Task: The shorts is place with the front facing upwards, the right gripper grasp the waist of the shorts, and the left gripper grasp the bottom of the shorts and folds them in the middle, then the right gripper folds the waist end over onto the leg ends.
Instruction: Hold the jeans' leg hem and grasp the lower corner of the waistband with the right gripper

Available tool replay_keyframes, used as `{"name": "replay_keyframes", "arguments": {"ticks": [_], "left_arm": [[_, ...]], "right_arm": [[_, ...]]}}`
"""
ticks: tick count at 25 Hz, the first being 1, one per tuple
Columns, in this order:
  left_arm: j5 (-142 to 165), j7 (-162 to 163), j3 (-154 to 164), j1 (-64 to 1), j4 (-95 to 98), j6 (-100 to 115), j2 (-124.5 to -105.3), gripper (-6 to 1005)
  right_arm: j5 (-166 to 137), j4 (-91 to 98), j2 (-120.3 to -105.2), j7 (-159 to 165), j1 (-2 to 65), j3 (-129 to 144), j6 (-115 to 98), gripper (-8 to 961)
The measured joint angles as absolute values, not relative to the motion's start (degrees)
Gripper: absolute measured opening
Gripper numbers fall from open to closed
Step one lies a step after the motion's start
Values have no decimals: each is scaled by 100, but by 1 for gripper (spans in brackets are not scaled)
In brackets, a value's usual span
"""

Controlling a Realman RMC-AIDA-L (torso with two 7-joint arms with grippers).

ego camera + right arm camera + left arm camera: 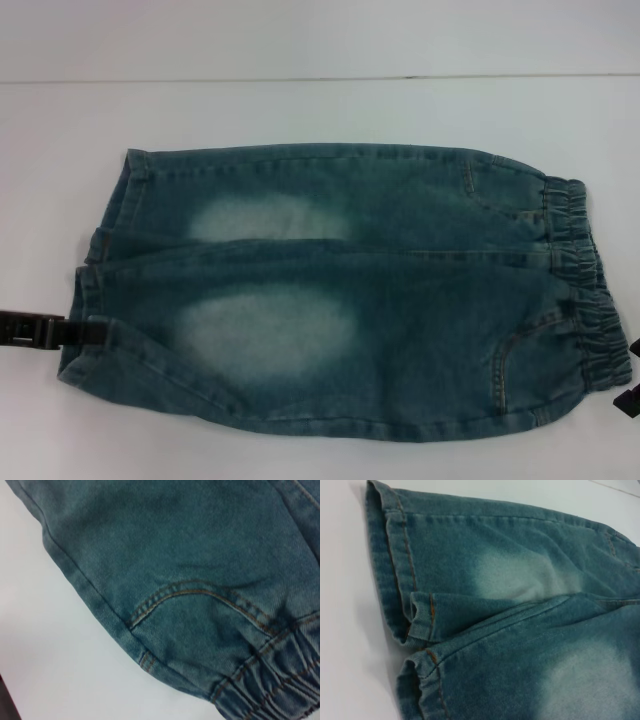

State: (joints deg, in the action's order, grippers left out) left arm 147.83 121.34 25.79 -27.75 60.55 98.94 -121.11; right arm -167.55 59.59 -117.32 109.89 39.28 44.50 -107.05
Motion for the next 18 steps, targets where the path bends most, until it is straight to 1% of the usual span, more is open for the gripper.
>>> {"name": "replay_keyframes", "arguments": {"ticks": [3, 9, 14, 18], "left_arm": [[14783, 12136, 2575, -2770, 6056, 9900, -12111, 17], [14783, 12138, 2616, -2760, 6056, 9958, -12112, 16], [14783, 12131, 2596, -2732, 6056, 9972, -12112, 17], [14783, 12113, 2593, -2703, 6056, 9965, -12111, 17]], "right_arm": [[-16764, 5958, -11784, 10996, 3929, 4469, -10651, 942], [-16778, 5958, -11876, 11107, 3929, 4576, -10568, 884], [-16757, 5970, -11900, 11109, 3919, 4634, -10525, 836], [-16746, 5992, -11902, 11095, 3903, 4598, -10504, 662]]}}
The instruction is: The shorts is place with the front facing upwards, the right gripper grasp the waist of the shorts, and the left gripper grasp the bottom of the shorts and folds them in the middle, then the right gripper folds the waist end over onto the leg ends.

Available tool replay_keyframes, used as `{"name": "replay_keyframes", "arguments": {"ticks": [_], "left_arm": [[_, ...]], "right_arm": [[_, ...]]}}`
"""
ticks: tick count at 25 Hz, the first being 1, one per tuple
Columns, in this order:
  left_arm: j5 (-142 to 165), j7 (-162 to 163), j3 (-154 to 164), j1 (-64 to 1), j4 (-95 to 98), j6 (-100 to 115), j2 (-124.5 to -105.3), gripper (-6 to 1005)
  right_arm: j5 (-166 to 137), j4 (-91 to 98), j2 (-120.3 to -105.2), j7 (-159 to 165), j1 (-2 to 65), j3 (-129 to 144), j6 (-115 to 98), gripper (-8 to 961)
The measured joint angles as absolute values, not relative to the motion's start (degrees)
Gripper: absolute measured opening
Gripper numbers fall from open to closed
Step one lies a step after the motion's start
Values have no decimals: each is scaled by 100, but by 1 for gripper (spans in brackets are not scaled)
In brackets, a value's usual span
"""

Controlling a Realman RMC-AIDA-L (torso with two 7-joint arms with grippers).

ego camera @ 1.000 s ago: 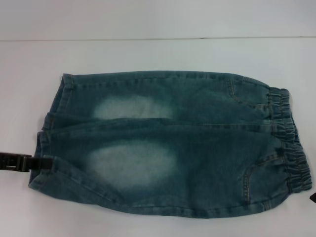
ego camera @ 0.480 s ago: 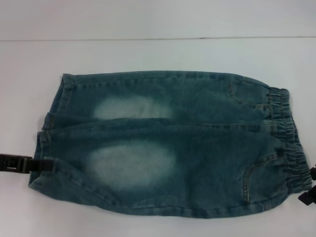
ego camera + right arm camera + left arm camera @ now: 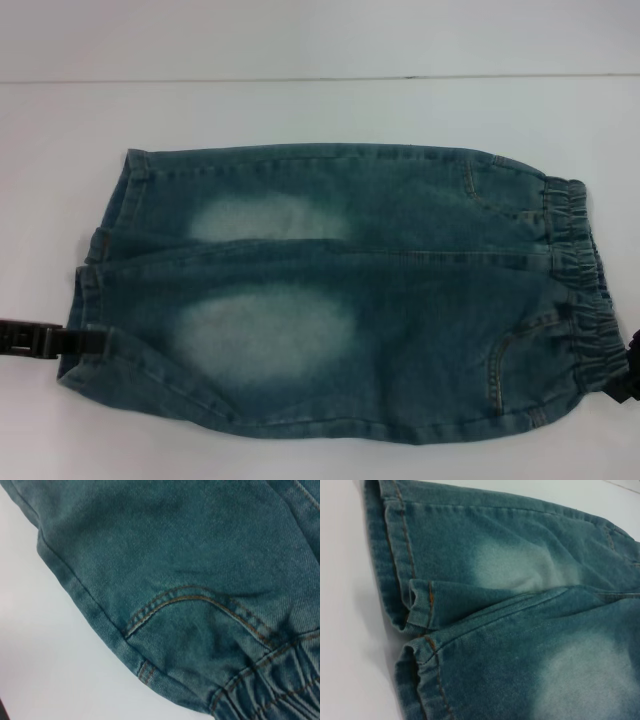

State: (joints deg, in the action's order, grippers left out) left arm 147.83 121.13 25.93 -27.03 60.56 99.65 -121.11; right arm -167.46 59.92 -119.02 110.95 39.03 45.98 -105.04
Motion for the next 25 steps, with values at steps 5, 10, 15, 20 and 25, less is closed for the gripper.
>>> {"name": "replay_keyframes", "arguments": {"ticks": [5, 10, 15, 20, 25], "left_arm": [[14783, 12103, 2599, -2694, 6056, 9985, -12119, 17], [14783, 12119, 2586, -2702, 6056, 9998, -12110, 16], [14686, 12150, 2577, -2766, 6056, 10100, -12082, 17], [14036, 12257, 2575, -2780, 6042, 10310, -12040, 16], [13610, 12353, 2574, -2858, 5673, 10151, -11963, 17]], "right_arm": [[-16742, 5993, -11915, 11065, 3894, 4607, -10445, 328], [-16731, 6014, -11927, 11050, 3893, 4592, -10410, 130], [-16634, 6023, -11924, 11032, 3873, 4591, -10392, 93], [-16124, 6071, -11820, 10997, 3712, 4417, -10508, 56], [-15265, 6056, -11625, 10898, 3419, 3726, -10812, 49]]}}
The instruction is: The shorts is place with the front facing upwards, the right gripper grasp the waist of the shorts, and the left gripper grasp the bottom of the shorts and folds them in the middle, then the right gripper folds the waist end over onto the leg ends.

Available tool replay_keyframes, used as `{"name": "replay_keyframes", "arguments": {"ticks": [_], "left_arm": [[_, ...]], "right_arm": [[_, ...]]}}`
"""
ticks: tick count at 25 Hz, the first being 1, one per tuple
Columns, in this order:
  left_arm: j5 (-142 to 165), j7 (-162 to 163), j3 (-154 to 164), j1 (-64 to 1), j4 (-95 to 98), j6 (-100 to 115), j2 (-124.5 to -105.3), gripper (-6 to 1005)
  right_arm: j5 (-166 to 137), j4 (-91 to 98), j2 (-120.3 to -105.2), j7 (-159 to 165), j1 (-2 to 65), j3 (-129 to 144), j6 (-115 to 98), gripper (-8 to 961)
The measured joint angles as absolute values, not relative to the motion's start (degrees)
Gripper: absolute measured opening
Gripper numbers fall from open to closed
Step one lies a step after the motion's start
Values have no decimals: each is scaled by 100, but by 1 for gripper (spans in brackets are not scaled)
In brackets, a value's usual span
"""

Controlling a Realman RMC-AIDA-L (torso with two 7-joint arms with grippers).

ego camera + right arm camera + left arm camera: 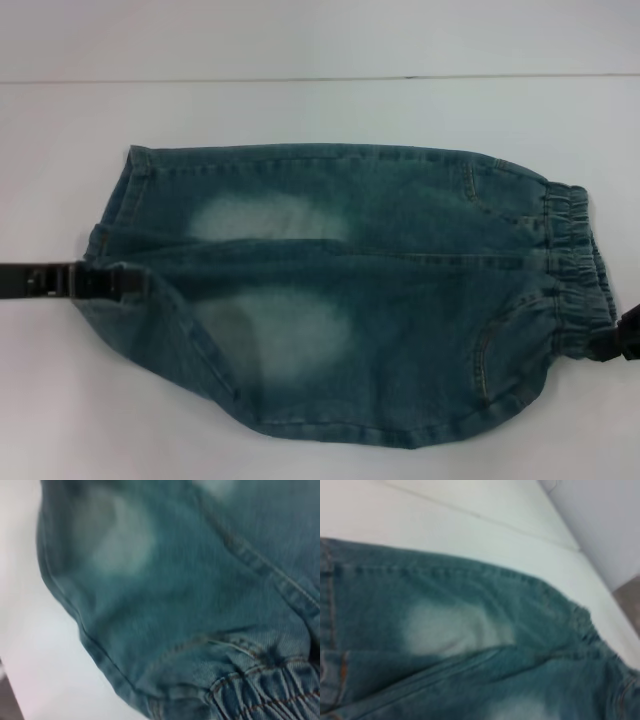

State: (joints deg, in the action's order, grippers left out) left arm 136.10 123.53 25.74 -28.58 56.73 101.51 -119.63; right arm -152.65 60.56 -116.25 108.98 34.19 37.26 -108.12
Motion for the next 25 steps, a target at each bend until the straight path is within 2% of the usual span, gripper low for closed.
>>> {"name": "replay_keyframes", "arguments": {"ticks": [3, 6, 9, 12, 18, 25], "left_arm": [[13480, 12343, 2575, -2938, 5230, 9779, -11811, 17], [13459, 12359, 2577, -3022, 5059, 9411, -11761, 17], [13415, 12420, 2576, -3085, 5037, 9015, -11759, 17], [13206, 12440, 2575, -3118, 4998, 8587, -11766, 17], [12793, 12405, 2579, -3286, 4612, 7995, -11619, 16], [12779, 12392, 2638, -3400, 4580, 7375, -11642, 16]], "right_arm": [[-14919, 5779, -11576, 10845, 3320, 3418, -10782, 49], [-14663, 5167, -11472, 10824, 3272, 2992, -10411, 49], [-14598, 4893, -11437, 10818, 3254, 2766, -10137, 49], [-14392, 4668, -11432, 10716, 3168, 2484, -9858, 49], [-13566, 4290, -11425, 10702, 2933, 2113, -9481, 50], [-13101, 3818, -11445, 10724, 2861, 1840, -8913, 50]]}}
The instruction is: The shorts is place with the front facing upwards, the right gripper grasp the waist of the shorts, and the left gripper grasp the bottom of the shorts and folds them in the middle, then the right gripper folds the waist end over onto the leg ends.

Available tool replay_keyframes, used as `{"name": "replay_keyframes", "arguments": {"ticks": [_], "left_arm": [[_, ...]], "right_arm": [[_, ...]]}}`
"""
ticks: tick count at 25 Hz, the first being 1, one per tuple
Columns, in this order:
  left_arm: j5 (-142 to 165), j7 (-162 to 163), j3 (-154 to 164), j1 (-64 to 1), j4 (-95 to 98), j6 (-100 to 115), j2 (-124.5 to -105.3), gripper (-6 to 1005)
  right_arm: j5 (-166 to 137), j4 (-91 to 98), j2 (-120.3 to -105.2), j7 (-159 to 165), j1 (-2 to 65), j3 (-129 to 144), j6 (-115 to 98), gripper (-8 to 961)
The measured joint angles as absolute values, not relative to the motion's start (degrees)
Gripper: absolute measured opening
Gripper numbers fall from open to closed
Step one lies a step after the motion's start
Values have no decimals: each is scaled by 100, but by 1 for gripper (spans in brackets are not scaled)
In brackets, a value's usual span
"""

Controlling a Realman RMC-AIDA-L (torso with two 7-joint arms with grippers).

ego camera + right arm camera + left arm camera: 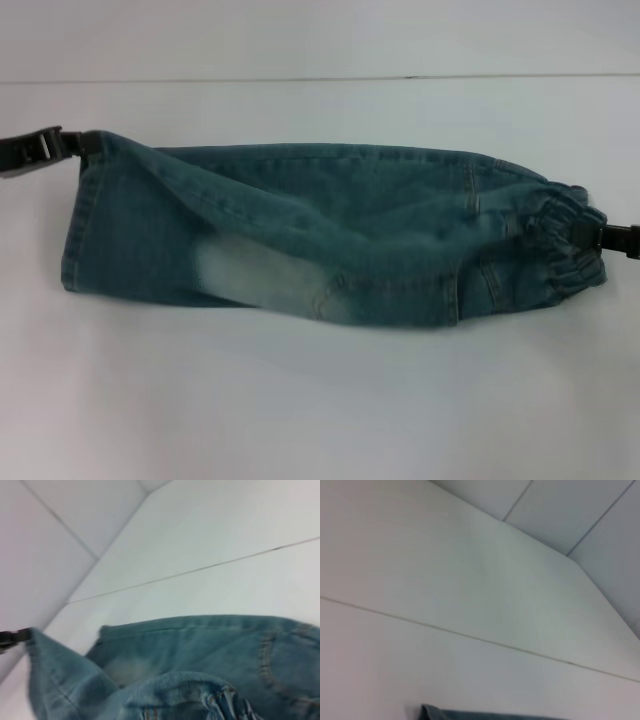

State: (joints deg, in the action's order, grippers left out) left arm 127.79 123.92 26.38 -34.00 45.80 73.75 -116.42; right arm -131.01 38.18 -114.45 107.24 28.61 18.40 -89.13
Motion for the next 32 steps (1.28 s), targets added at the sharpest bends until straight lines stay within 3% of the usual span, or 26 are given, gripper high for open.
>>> {"name": "replay_keyframes", "arguments": {"ticks": [11, 21, 32], "left_arm": [[12770, 12204, 2788, -3578, 4288, 6648, -11648, 16], [12779, 12132, 3300, -3600, 4271, 5901, -11737, 17], [12770, 11827, 3305, -3571, 4262, 5462, -11838, 26]], "right_arm": [[-12791, 3779, -11617, 10169, 2904, 1857, -8262, 50], [-12769, 3780, -11506, 9437, 3115, 1916, -7672, 49], [-12784, 3726, -11584, 9363, 3455, 2756, -6665, 50]]}}
